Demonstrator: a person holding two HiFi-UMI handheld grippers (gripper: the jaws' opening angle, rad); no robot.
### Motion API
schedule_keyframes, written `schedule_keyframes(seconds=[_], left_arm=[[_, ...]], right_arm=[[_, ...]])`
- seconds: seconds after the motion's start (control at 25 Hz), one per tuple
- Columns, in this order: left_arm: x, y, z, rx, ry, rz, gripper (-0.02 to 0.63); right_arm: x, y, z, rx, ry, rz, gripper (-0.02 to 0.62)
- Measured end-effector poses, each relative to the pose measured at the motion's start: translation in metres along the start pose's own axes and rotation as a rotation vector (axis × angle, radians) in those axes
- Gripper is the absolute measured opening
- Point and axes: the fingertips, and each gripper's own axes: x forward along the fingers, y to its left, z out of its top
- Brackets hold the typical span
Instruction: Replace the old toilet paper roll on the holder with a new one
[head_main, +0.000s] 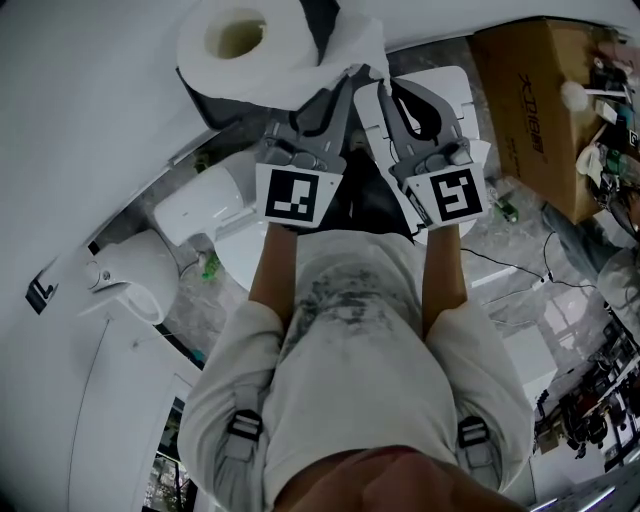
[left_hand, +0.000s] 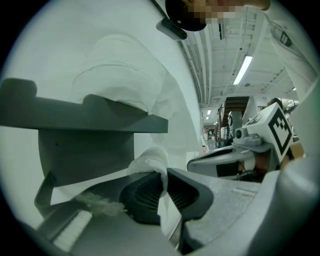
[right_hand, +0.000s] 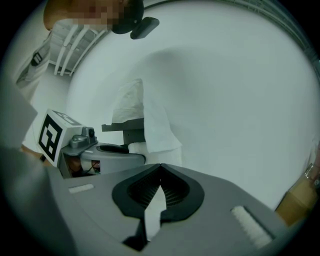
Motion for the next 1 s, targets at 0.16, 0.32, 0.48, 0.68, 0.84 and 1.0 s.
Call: schedule_keyframes(seconds=[0.16,0.32,0.48,0.68,0.84,1.0], left_arm=[[0.006,-0.002,0.002,0.001,0.001,-0.002,0.023],[0.011,-0.005,0.003,0.002,0.006,-0.004,0.023],[0.016,-0.009,0.004,0.0,0.01,-0.008,0.023],[0.022,-0.015,0.004,-0.003,0.009,-0.02,0.023],[0.029,-0.018,0.006,-0.001,0.011,-0.03,0.023],[0.033,-0.018,0.006,0.0,0.012,-0.03,0.021]], right_arm=[[-0.002,-0.003,0.003,0.003,-0.004,-0.008,0.003],[-0.004,-0.007,0.004,0.004,-0.01,-0.016,0.003],[-0.007,-0.008,0.006,0.005,-0.008,-0.016,0.003],[-0.012,-0.01,0.005,0.006,-0.01,-0.025,0.003],[-0.017,-0.015,0.006,0.01,-0.009,-0.038,0.003],[-0.022,-0.021,0.004,0.01,-0.009,-0.057,0.003]])
